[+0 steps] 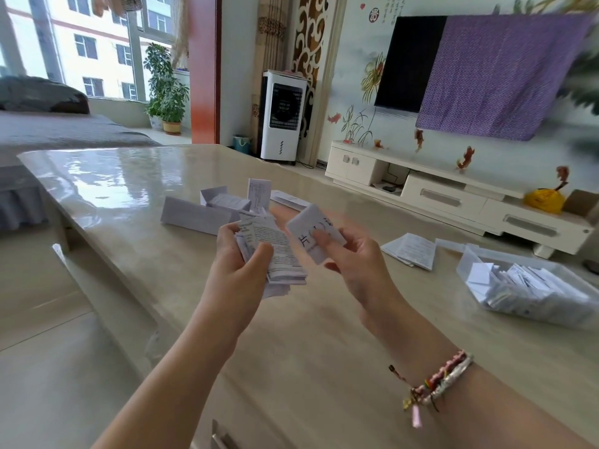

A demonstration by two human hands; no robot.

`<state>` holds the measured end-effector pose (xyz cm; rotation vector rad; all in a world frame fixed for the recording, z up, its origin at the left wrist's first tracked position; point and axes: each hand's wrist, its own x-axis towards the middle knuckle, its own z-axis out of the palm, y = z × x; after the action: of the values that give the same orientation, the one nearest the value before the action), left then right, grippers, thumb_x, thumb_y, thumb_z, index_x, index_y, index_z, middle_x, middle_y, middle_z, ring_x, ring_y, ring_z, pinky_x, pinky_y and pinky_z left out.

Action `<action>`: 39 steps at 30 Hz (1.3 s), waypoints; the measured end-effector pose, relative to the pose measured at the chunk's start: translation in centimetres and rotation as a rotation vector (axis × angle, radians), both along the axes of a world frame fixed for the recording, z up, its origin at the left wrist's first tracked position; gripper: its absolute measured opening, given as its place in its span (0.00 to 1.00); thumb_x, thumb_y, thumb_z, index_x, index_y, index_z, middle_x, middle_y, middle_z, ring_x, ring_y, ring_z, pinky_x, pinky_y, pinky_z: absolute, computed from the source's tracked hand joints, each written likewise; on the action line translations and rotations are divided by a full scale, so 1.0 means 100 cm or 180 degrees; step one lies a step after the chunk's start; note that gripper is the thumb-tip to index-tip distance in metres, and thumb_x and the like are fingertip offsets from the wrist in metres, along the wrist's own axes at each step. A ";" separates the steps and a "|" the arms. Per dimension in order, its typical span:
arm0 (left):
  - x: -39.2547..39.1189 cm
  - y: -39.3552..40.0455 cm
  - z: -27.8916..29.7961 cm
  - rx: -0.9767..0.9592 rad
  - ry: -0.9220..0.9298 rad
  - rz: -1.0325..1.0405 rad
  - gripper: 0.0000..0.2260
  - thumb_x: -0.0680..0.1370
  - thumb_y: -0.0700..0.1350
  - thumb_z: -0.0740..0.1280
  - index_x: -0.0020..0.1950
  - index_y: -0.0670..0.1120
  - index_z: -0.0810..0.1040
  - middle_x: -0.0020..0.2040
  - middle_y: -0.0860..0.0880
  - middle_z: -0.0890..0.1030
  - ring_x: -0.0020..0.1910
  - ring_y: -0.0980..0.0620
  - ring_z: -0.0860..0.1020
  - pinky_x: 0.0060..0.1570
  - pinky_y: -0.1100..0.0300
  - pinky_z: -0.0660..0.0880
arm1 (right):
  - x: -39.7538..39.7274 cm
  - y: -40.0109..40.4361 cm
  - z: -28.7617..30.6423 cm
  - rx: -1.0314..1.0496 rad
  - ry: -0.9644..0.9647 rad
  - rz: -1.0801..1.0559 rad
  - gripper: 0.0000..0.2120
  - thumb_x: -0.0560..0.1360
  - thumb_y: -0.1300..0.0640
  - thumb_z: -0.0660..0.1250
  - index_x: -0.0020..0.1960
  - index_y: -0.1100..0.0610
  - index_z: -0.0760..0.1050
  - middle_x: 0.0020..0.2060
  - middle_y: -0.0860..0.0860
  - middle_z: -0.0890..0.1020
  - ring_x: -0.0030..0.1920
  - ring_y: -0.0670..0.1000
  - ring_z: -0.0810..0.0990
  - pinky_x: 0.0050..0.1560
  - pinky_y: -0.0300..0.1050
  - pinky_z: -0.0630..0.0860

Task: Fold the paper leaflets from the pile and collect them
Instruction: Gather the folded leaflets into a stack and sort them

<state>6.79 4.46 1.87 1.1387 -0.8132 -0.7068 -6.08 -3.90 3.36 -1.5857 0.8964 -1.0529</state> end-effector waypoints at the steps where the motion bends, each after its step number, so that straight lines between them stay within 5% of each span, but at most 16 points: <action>1: 0.001 0.000 0.000 0.0018 -0.0010 0.0079 0.10 0.79 0.37 0.60 0.57 0.50 0.69 0.55 0.43 0.79 0.52 0.43 0.81 0.50 0.39 0.79 | -0.002 0.000 0.004 -0.0024 -0.0108 -0.0131 0.04 0.76 0.51 0.68 0.46 0.51 0.81 0.39 0.47 0.84 0.37 0.37 0.78 0.39 0.30 0.73; 6: 0.002 -0.002 -0.002 0.0021 0.0105 0.0251 0.10 0.80 0.37 0.59 0.58 0.49 0.67 0.52 0.44 0.79 0.48 0.46 0.82 0.43 0.47 0.82 | 0.001 0.001 0.010 0.0592 -0.0650 0.0032 0.09 0.73 0.53 0.72 0.52 0.52 0.78 0.41 0.46 0.84 0.42 0.44 0.77 0.41 0.40 0.66; 11: -0.006 0.000 0.001 -0.0149 0.0425 -0.0061 0.10 0.80 0.38 0.60 0.57 0.51 0.69 0.51 0.44 0.82 0.46 0.46 0.84 0.40 0.50 0.82 | 0.014 0.014 -0.005 0.0190 -0.0046 -0.0086 0.13 0.74 0.52 0.71 0.52 0.57 0.72 0.49 0.54 0.82 0.47 0.47 0.80 0.37 0.30 0.71; 18: -0.002 0.006 -0.001 -0.0125 0.0577 -0.0184 0.11 0.79 0.40 0.63 0.57 0.54 0.69 0.52 0.45 0.83 0.48 0.48 0.83 0.48 0.47 0.81 | 0.022 0.022 -0.022 -0.0607 0.1237 -0.0248 0.15 0.76 0.40 0.63 0.51 0.51 0.70 0.53 0.47 0.71 0.58 0.50 0.70 0.60 0.49 0.70; 24: 0.008 0.017 -0.005 -0.0078 0.0596 -0.0224 0.13 0.77 0.43 0.68 0.60 0.50 0.70 0.55 0.43 0.82 0.52 0.45 0.82 0.41 0.53 0.82 | 0.036 0.043 -0.023 -0.1444 0.1263 -0.0117 0.13 0.76 0.41 0.61 0.50 0.51 0.69 0.52 0.44 0.66 0.54 0.44 0.65 0.55 0.41 0.68; 28: 0.022 0.024 -0.004 0.0024 0.0861 -0.0179 0.10 0.79 0.39 0.63 0.58 0.49 0.72 0.52 0.41 0.82 0.43 0.45 0.84 0.39 0.51 0.82 | 0.037 0.027 -0.022 -0.1052 0.0851 -0.0166 0.07 0.76 0.45 0.64 0.50 0.46 0.70 0.53 0.42 0.68 0.58 0.45 0.68 0.57 0.41 0.66; 34: 0.043 0.025 -0.008 0.0424 0.0808 -0.0025 0.12 0.80 0.40 0.62 0.62 0.49 0.69 0.54 0.39 0.81 0.44 0.43 0.82 0.39 0.52 0.81 | 0.060 -0.040 -0.023 -0.1383 0.1732 -0.0471 0.23 0.71 0.47 0.72 0.62 0.52 0.68 0.58 0.51 0.71 0.57 0.52 0.73 0.59 0.53 0.73; 39: 0.052 0.027 -0.008 0.0559 0.0908 -0.0022 0.11 0.80 0.39 0.62 0.61 0.47 0.69 0.54 0.38 0.80 0.41 0.42 0.81 0.35 0.52 0.80 | 0.071 -0.058 -0.033 -0.1544 0.2051 -0.0420 0.06 0.74 0.57 0.69 0.51 0.56 0.77 0.47 0.50 0.82 0.49 0.52 0.80 0.52 0.51 0.77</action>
<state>11.97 7.12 1.03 1.1586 -0.5215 -0.9366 0.97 -9.68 0.08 -2.3753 1.2432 -0.8956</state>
